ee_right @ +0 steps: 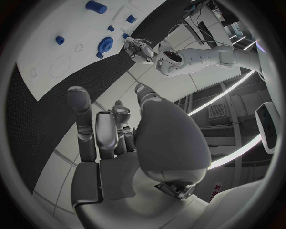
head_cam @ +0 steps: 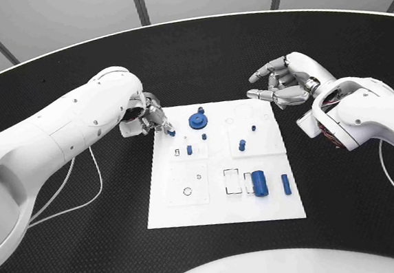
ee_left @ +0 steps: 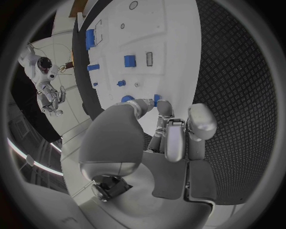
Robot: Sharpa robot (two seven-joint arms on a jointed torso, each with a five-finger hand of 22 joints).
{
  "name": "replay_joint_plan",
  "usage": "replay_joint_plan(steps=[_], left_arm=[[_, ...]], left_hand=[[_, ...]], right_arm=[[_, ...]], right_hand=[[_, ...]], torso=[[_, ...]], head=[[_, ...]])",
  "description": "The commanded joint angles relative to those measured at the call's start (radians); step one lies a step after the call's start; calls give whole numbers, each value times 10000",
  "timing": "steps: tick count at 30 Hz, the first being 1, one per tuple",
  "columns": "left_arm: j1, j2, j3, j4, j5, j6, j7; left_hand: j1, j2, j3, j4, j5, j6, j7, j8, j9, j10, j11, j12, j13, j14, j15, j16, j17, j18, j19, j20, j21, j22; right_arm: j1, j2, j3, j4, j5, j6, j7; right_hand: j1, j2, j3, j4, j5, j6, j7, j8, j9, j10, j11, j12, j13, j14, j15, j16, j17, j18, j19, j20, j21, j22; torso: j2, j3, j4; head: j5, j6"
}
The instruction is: Assemble the parts on the task board
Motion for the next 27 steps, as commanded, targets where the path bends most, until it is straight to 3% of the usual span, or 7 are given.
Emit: replay_joint_plan(steps=[1,4,14,23,24,25,27], left_arm=[[0,-9,0,4,49,5,5],[0,-27,-1,0,262,-25,13],[2,-226,-2,137,1596,-366,32],[15,-834,-3,949,2630,-507,-69],[17,-929,-3,1072,2708,-537,-76],[20,-1002,-4,1166,2763,-568,-77],[25,-1202,-4,1421,2861,-682,-53]], left_hand=[[-330,-140,1544,-1172,72,-14,58,-3,11,-39,72,-49,-58,707,90,72,1241,-136,-24,108,69,24],[-593,-220,2024,-1508,194,5,92,-32,13,-78,98,-46,-96,705,113,72,1239,-133,-39,132,83,25],[-963,-324,2304,-1863,168,196,20,180,166,185,37,173,155,657,71,0,1024,-131,-30,114,124,67],[-1275,-564,2076,-2219,127,403,-118,441,352,644,-90,424,498,671,-35,4,1025,-129,-36,36,121,61],[-1622,-955,2890,-2115,3167,547,-116,332,279,587,36,387,518,663,-65,8,1034,-155,-7,-113,149,76],[-1558,-878,2779,-2204,3222,637,-159,376,298,759,-121,507,619,672,-85,17,1055,-153,-9,-81,151,71],[-1576,-817,2562,-2324,3526,711,-211,357,290,871,-186,561,709,691,-144,37,1103,-135,-7,-94,177,100]], right_arm=[[0,6,0,-4,0,1,3],[0,13,0,-10,0,2,7],[0,20,0,-32,0,4,15],[-1,-3,-1,-67,0,6,22],[-1,-7,-1,-72,0,6,23],[-1,-10,-1,-76,0,6,23],[-1,-15,-1,-84,0,5,26]], right_hand=[[-36,34,-36,4,55,32,-3,36,-14,53,-6,48,10,60,-96,-34,11,124,94,10,-6,10],[-46,41,-40,3,61,39,-5,42,-15,72,-8,73,31,65,-98,-32,24,121,107,9,1,20],[-46,41,-40,3,61,39,-5,42,-15,72,-8,73,31,65,-98,-32,24,121,107,9,1,20],[-46,41,-40,3,61,39,-5,42,-15,72,-8,73,31,65,-98,-32,24,121,107,9,1,20],[-46,41,-40,3,61,39,-5,42,-15,72,-8,73,31,65,-98,-32,24,121,107,9,1,20],[-46,41,-40,3,61,39,-5,42,-15,72,-8,73,31,65,-98,-32,24,121,107,9,1,20],[-46,41,-40,3,61,39,-5,42,-15,72,-8,73,31,65,-98,-32,24,121,107,9,1,20]], torso=[[-9,4,3],[-13,6,4],[-24,3,8],[-58,3,21],[-65,2,22],[-65,-1,22],[-84,-6,28]], head=[[5,-10],[14,-3],[19,-4],[43,-6],[41,-14],[53,-13],[69,-15]])
